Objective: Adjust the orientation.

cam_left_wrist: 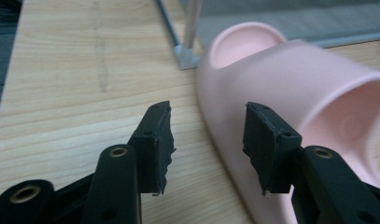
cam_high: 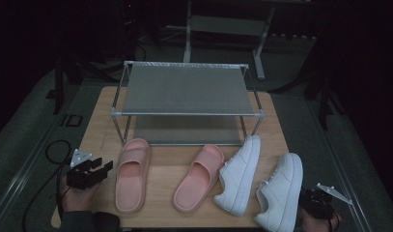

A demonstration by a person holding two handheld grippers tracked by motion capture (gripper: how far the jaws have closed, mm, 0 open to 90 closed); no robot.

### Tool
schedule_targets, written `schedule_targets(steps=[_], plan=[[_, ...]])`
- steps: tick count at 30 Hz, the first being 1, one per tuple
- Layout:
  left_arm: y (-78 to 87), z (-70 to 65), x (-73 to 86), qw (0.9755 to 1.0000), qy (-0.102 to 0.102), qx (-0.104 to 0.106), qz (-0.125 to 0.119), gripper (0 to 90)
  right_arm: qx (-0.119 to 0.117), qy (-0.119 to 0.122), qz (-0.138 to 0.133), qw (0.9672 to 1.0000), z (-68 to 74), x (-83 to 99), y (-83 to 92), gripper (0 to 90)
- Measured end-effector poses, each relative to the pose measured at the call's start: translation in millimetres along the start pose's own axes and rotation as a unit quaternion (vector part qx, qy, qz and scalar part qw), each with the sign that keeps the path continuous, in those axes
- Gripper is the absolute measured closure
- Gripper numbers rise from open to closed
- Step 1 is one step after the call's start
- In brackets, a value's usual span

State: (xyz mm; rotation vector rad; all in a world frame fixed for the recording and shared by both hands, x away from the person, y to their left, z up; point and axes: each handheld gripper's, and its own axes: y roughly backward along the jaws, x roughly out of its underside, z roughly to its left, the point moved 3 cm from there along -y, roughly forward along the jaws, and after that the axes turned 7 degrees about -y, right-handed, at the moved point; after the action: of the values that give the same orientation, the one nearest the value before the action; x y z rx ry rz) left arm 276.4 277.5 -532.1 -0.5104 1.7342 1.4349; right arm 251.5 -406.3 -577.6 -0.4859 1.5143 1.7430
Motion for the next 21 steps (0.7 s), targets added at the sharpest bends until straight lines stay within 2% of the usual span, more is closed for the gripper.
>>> schedule_targets(steps=[6,16,18,20,21], plan=[[-3.9,0.6,-6.6,0.9998,-0.014,0.011,0.008,58.1,0.000,0.001,0.000,1.0000,-0.2,-0.3,0.0,50.7],[-17.0,8.7,-11.6,0.9992,-0.024,0.024,0.020,69.7,-0.003,0.000,-0.001,1.0000,-1.5,-0.4,1.1,51.8],[-21.1,9.7,-11.7,0.9989,-0.028,0.026,0.025,74.0,-0.003,0.000,-0.001,1.0000,-1.4,-0.4,1.4,51.8],[-24.3,10.0,-10.8,0.9984,-0.033,0.028,0.036,83.8,-0.004,-0.002,-0.002,1.0000,-1.6,-0.2,2.2,52.0],[-25.1,9.4,-10.1,0.9982,-0.036,0.028,0.040,83.8,-0.004,-0.002,-0.002,1.0000,-1.6,-0.2,2.2,52.0]])
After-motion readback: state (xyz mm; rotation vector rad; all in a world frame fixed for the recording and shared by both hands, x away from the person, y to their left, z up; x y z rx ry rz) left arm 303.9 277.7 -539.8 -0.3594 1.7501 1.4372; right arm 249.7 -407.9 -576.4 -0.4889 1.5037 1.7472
